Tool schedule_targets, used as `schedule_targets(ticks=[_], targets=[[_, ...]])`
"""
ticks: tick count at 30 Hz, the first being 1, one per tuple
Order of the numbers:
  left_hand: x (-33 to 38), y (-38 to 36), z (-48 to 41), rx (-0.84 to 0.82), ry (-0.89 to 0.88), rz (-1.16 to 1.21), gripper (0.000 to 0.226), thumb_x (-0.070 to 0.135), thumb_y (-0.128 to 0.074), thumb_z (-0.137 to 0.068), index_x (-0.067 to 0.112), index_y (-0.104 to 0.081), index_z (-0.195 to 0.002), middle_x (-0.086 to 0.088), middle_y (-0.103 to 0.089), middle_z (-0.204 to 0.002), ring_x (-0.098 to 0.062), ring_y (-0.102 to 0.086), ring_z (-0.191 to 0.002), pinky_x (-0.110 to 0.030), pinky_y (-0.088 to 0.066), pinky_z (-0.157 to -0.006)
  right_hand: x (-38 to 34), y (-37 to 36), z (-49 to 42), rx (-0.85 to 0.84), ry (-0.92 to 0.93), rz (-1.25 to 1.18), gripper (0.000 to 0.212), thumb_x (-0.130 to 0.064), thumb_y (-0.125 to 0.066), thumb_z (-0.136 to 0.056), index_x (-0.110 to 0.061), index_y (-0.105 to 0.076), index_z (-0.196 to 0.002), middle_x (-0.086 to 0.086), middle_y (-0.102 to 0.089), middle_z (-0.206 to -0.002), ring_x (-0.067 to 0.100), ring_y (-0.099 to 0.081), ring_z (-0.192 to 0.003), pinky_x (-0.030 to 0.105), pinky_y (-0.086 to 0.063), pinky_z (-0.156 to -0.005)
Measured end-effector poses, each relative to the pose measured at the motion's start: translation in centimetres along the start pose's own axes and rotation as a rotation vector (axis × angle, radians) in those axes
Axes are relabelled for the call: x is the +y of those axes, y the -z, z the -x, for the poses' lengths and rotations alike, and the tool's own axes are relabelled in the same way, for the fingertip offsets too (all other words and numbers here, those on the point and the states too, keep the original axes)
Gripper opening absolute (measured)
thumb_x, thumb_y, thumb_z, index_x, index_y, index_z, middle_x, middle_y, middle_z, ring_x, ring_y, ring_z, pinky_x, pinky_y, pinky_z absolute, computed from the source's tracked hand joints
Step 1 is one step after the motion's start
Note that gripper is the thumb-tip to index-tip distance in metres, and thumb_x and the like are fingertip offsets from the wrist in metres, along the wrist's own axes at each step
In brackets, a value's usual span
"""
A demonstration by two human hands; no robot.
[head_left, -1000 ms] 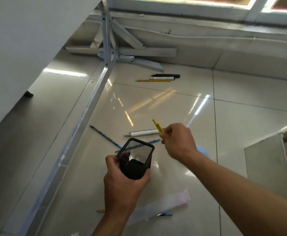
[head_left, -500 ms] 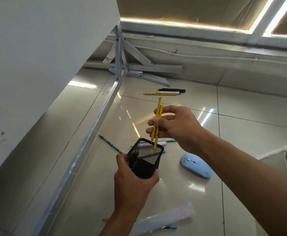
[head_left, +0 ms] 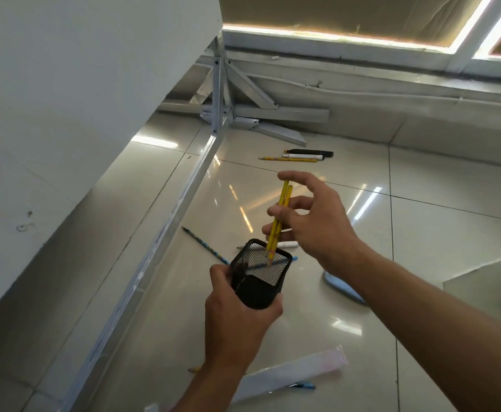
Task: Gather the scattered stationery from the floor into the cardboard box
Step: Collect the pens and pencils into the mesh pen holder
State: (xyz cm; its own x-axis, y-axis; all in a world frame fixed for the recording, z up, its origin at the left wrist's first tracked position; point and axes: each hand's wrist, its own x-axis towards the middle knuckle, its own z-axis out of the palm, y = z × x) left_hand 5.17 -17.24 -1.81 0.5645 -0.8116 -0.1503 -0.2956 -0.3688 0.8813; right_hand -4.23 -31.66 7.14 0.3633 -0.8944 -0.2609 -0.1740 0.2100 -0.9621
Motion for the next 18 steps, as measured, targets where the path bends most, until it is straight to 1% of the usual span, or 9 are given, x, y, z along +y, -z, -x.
schedule_targets(ticks=[2,3,4,6,7,9,13,16,18], targets=[[0.0,0.1,-0.1,-0.010,-0.013,-0.010,0.080,0.031,-0.098,-0.058,0.031,-0.042,-0.115,0.007,-0.065,-0.116,-0.017,-0.068,-0.101,-0.009,-0.056,-0.061,-0.9,0.7,-0.5,-0.053,-0.009,0.039,0.053,0.004,-0.066,-0.094,-0.025,-0.052,-0.137,0.018,-0.073,-0.099,0.030,-0.077,-0.071,0.039,-0.065,-0.062],[0.0,0.1,-0.2,-0.014,-0.020,-0.019,0.079,0.031,-0.098,-0.058,0.031,-0.042,-0.115,0.008,-0.065,-0.115,-0.017,-0.068,-0.100,-0.010,-0.056,-0.061,-1.4,1.0,-0.7,-0.108,-0.020,0.130,0.051,0.001,-0.068,-0.094,-0.026,-0.052,-0.135,0.014,-0.076,-0.097,0.027,-0.077,-0.070,0.035,-0.065,-0.061],[0.1,0.1,-0.3,-0.015,-0.027,-0.026,0.078,0.031,-0.098,-0.058,0.031,-0.043,-0.114,0.008,-0.066,-0.115,-0.018,-0.068,-0.100,-0.010,-0.056,-0.062,-1.8,1.2,-0.9,-0.178,-0.019,0.285,0.046,-0.002,-0.070,-0.093,-0.023,-0.055,-0.131,0.009,-0.078,-0.095,0.021,-0.077,-0.067,0.031,-0.064,-0.061],[0.2,-0.1,-0.3,-0.017,-0.041,-0.043,0.077,0.030,-0.097,-0.059,0.032,-0.043,-0.113,0.009,-0.066,-0.116,-0.017,-0.067,-0.101,-0.011,-0.058,-0.065,-2.5,1.2,-1.4,-0.329,0.069,0.773,0.025,-0.009,-0.075,-0.090,-0.015,-0.069,-0.114,0.003,-0.078,-0.091,0.008,-0.073,-0.062,0.023,-0.061,-0.061],[0.3,-0.2,-0.3,-0.023,-0.042,-0.051,0.077,0.030,-0.097,-0.060,0.033,-0.042,-0.113,0.009,-0.065,-0.117,-0.016,-0.067,-0.102,-0.012,-0.059,-0.069,-2.6,0.9,-1.4,-0.392,0.126,0.994,0.018,-0.012,-0.077,-0.089,-0.015,-0.074,-0.106,0.001,-0.077,-0.090,0.006,-0.071,-0.064,0.025,-0.061,-0.065],[0.4,-0.4,-0.3,-0.027,-0.043,-0.061,0.077,0.030,-0.097,-0.060,0.034,-0.041,-0.113,0.010,-0.064,-0.116,-0.015,-0.067,-0.102,-0.012,-0.059,-0.073,-2.5,0.2,-1.1,-0.463,0.204,1.273,0.017,-0.015,-0.078,-0.087,-0.016,-0.075,-0.103,0.003,-0.073,-0.093,0.014,-0.070,-0.077,0.034,-0.062,-0.074],[0.2,-0.5,-0.2,-0.030,-0.049,-0.081,0.077,0.031,-0.097,-0.060,0.034,-0.041,-0.113,0.012,-0.064,-0.114,-0.012,-0.067,-0.101,-0.011,-0.058,-0.075,-2.4,-0.8,-0.1,-0.528,0.287,1.512,0.026,-0.009,-0.074,-0.091,-0.012,-0.062,-0.113,0.006,-0.059,-0.098,0.022,-0.060,-0.081,0.032,-0.047,-0.066],[-0.2,-0.5,-0.1,-0.046,-0.042,-0.103,0.078,0.033,-0.096,-0.061,0.030,-0.043,-0.117,0.009,-0.065,-0.119,-0.016,-0.067,-0.105,-0.019,-0.060,-0.082,-1.8,-1.2,0.1,-0.513,0.333,1.552,0.033,-0.011,-0.077,-0.088,-0.015,-0.060,-0.115,0.006,-0.057,-0.101,0.024,-0.060,-0.087,0.032,-0.043,-0.068],[-0.5,-0.6,0.1,-0.054,-0.037,-0.104,0.077,0.035,-0.096,-0.059,0.032,-0.044,-0.115,0.011,-0.066,-0.116,-0.014,-0.068,-0.102,-0.018,-0.060,-0.080,-1.4,-1.8,0.2,-0.543,0.341,1.554,0.031,-0.014,-0.079,-0.085,-0.015,-0.061,-0.110,0.006,-0.059,-0.101,0.025,-0.058,-0.086,0.032,-0.041,-0.069]])
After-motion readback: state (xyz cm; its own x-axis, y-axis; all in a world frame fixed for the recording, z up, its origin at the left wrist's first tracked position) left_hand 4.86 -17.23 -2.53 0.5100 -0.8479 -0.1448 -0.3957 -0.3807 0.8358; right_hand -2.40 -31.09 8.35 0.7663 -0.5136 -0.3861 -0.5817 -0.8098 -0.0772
